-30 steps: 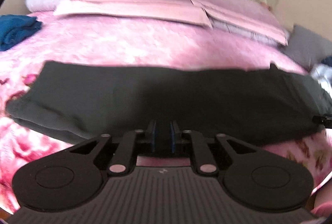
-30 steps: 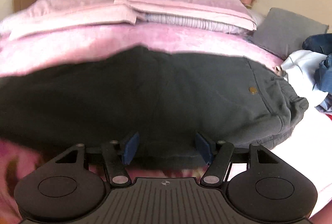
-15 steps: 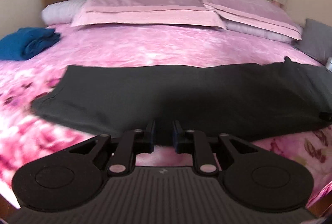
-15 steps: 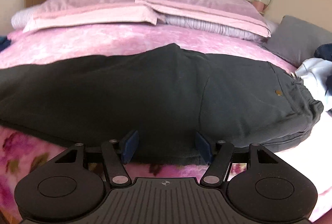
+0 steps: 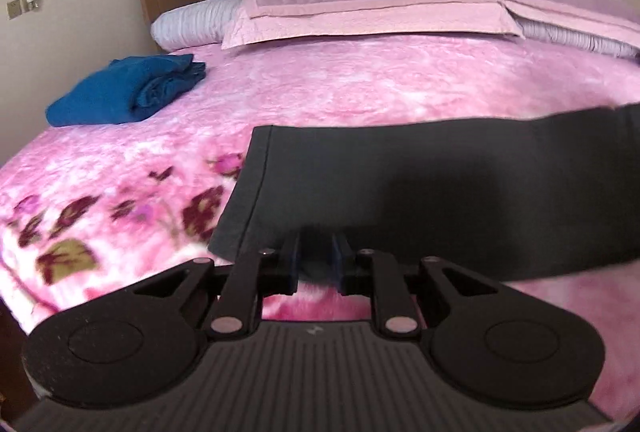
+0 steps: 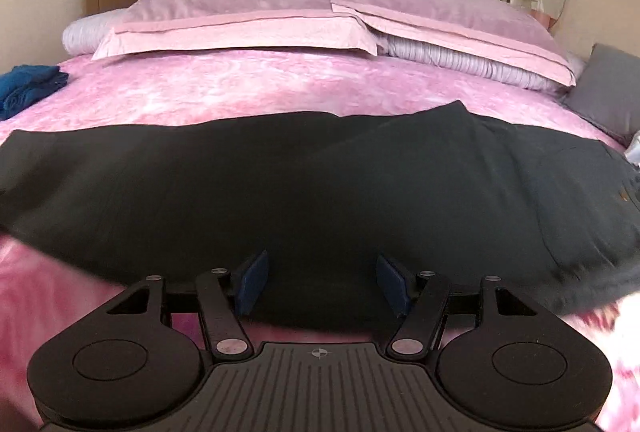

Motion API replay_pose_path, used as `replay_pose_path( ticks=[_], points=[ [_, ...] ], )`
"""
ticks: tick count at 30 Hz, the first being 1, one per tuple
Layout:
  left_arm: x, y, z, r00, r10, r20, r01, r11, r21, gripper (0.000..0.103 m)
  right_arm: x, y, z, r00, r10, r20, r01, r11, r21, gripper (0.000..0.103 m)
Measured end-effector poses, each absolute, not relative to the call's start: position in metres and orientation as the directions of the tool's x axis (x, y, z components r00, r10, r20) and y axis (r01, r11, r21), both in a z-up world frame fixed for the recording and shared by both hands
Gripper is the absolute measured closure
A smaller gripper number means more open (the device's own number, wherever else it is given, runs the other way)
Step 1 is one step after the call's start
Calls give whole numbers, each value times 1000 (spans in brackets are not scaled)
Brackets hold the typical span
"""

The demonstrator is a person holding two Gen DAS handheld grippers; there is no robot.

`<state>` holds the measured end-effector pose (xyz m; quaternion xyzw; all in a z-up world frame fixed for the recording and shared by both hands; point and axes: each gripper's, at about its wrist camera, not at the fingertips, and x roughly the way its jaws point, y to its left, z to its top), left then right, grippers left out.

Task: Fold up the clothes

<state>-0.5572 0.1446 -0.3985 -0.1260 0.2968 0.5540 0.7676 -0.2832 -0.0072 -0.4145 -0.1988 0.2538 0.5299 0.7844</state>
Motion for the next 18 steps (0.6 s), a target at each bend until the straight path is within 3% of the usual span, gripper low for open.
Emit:
replay_pose_path(
  ticks=[3,9,13,18],
  points=[
    [-559,139,-393,192,763,-617,-947,308,86,87,-278,-15,-405,279,723,-632,-936,351,-11,39],
    [-548,94,-359,130,751,-647,-959,262,111,86,-274,-48,-377,262,712,-652,-905,415,90,39],
    [-535,58,-343,135,740,-659,-953,279,118,76,-269,-79,-371,288,703,-651,-883,457,103,39],
    [-513,17,-334,186,732,-656,-927,353,130,71,-263,-118,-362,320,689,-650,-853,508,119,36]
  ],
)
